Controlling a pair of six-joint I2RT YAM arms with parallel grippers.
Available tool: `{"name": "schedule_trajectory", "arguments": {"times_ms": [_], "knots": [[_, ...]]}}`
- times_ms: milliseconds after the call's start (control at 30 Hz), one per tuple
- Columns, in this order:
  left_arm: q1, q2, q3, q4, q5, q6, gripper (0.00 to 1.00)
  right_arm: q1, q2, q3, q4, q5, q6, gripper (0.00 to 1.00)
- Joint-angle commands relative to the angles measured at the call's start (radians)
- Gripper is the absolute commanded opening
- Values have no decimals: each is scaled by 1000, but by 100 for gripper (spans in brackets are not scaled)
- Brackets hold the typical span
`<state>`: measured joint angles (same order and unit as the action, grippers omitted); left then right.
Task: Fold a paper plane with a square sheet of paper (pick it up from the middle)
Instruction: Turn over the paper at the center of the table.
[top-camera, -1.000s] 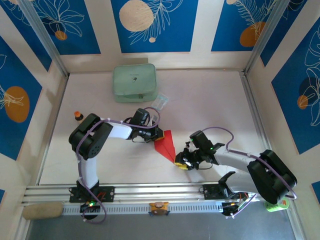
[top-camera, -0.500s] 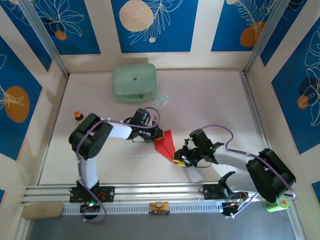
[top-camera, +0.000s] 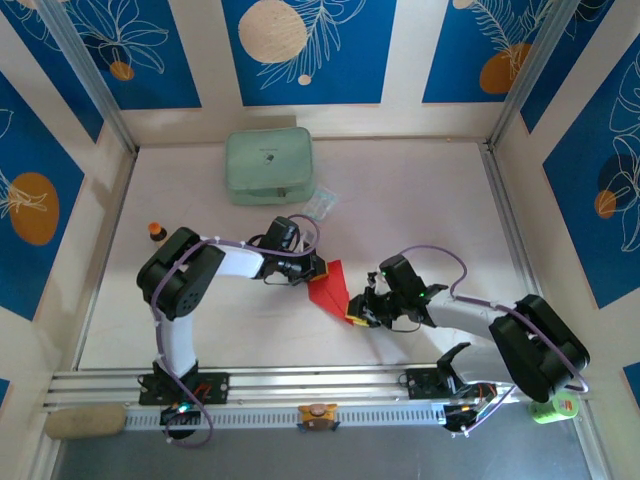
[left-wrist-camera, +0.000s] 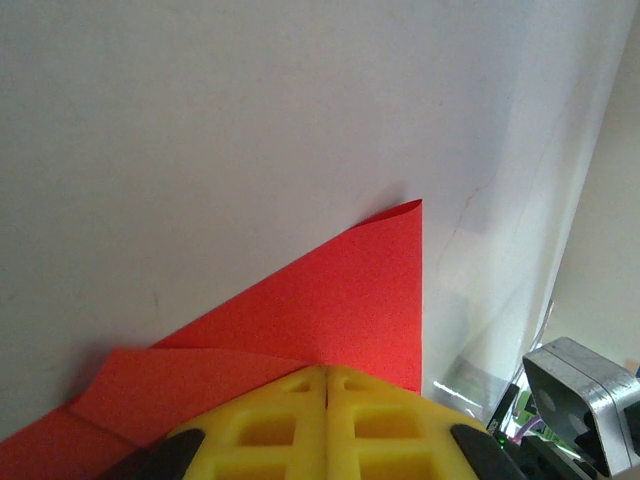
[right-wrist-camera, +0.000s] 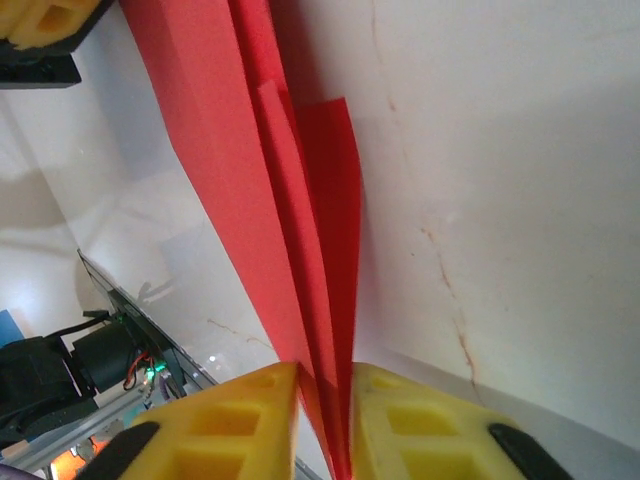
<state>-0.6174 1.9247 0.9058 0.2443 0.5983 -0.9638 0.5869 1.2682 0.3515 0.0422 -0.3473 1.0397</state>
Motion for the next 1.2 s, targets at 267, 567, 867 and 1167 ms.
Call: {"name": "schedule_trajectory", "arguments": {"times_ms": [267,567,867,1167], "knots": [[10,-198,-10,-123,-71,34,23,-6,-39,17,-6,-8,-100,6],[11,-477,-62,-309,-226,194,31,64,-151,264,-413,243,-298,3],[25,-716,-185,-352,-374,232,36,218,-96,503,-766,737,-243,2],[31,-783,-214,-413,-339,208,36,312,28,716,-1031,826,49,1]]}}
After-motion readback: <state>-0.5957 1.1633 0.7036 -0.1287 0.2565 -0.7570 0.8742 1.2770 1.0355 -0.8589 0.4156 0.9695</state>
